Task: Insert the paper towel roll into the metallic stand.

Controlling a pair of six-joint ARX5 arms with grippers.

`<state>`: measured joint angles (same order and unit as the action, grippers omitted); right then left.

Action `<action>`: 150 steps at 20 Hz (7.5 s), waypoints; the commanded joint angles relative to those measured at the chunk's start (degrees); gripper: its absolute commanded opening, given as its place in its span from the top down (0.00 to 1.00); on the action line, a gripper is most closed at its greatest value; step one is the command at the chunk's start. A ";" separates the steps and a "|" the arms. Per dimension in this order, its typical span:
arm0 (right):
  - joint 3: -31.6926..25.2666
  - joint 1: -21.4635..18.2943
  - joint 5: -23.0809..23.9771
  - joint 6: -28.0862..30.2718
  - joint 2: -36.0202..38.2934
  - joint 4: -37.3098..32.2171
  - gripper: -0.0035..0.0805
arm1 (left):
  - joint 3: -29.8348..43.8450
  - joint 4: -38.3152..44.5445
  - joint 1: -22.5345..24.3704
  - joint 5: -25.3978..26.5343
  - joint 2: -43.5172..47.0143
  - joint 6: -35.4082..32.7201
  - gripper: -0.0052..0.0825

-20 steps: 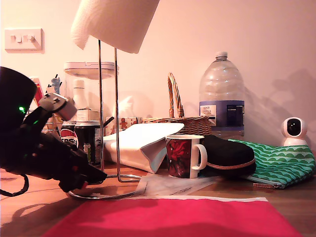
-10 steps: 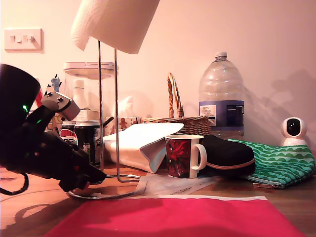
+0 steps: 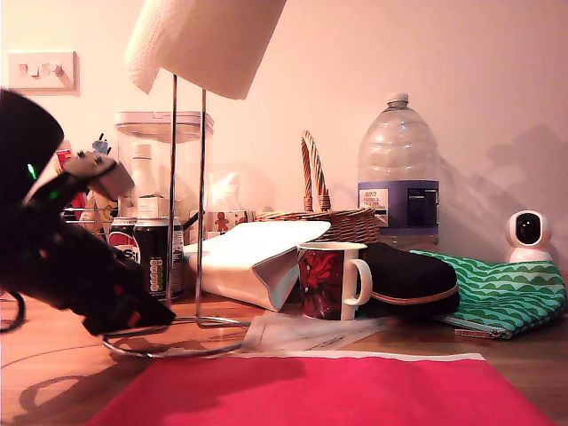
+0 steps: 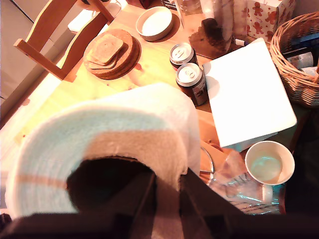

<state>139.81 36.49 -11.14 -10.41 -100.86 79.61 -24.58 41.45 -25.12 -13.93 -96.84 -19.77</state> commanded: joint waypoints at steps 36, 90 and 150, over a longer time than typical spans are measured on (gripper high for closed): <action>-0.37 4.55 2.67 0.59 1.70 -0.70 0.97 | 0.57 -18.71 -4.33 3.72 8.33 1.64 0.96; -5.81 9.20 5.07 0.07 0.42 -1.03 0.97 | 0.57 -21.51 -13.44 11.47 7.21 -4.57 0.96; -13.07 7.67 8.11 2.91 -7.13 -0.85 0.97 | 0.57 -45.18 -11.80 15.43 66.34 18.32 0.96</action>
<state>126.96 44.23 -2.87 -7.62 -107.09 79.18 -25.02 -3.86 -36.97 1.69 -30.76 -1.78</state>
